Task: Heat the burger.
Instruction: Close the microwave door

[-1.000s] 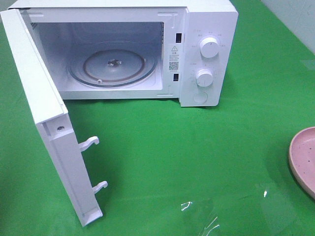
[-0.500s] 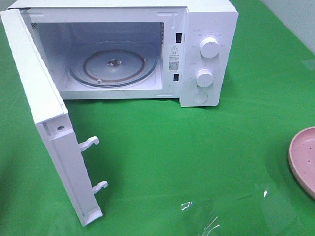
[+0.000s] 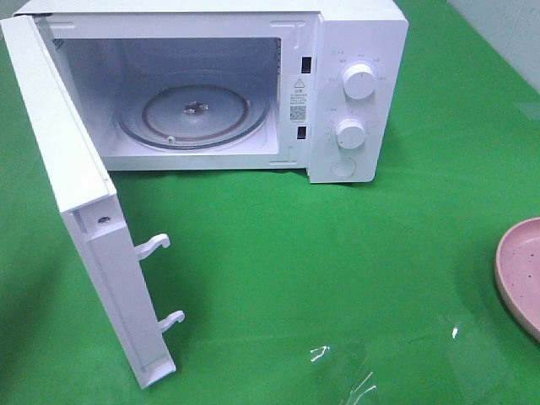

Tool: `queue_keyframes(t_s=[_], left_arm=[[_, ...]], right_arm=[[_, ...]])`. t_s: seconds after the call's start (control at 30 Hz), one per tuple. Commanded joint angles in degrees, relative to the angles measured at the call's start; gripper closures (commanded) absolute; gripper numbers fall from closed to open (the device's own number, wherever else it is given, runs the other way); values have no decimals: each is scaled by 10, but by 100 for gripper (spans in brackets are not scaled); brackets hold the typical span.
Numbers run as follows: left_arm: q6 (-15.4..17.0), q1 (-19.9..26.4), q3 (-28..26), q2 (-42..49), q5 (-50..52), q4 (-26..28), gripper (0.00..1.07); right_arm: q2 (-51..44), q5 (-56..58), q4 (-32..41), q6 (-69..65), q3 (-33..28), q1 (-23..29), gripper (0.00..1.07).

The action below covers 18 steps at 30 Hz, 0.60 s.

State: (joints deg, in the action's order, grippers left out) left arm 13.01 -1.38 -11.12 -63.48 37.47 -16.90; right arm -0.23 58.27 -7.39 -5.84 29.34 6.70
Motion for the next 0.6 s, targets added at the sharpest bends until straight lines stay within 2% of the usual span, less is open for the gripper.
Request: queue_keyframes(t_s=[0.03,0.3,0.43,0.5,0.6], left_arm=[[35,0,1,-30,53,-53,107],[53,-2,1,-82,108,-75,107],[50,-36,-13,-104,109,-73,107],[32,-65,-18,-125,109,-42,107],[16,-81,-18,-140,111,-10,107]], right_arm=[[-14,-8,-1,3,-3,-2,38],[-14,-8,-1,3,-3,-2,38],[-14,-8,-1,3,-3,-2,38],[-14,-8,-1,3,-3,-2,38],[-14,-8,-1,3,-3,-2,38]])
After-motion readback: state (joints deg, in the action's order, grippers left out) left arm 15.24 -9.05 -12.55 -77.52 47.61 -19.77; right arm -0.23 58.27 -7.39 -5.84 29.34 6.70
